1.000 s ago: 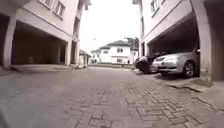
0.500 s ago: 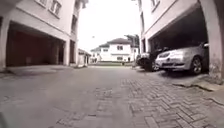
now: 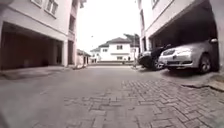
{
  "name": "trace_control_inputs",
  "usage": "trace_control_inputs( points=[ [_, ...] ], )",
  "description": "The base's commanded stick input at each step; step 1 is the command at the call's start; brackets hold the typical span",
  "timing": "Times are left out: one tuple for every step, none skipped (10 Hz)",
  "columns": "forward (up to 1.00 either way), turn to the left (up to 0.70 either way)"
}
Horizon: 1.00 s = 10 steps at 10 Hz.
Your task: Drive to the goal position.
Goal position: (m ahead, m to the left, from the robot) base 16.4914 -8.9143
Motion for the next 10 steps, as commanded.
trace_control_inputs(
  points=[
    [0.70, 0.00],
    [0.70, 0.00],
    [0.70, 0.00],
    [0.70, 0.00],
    [0.70, 0.00],
    [0.70, 0.00],
    [0.70, 0.00],
    [0.70, 0.00],
    [0.70, 0.00],
    [0.70, 0.00]
  ],
)
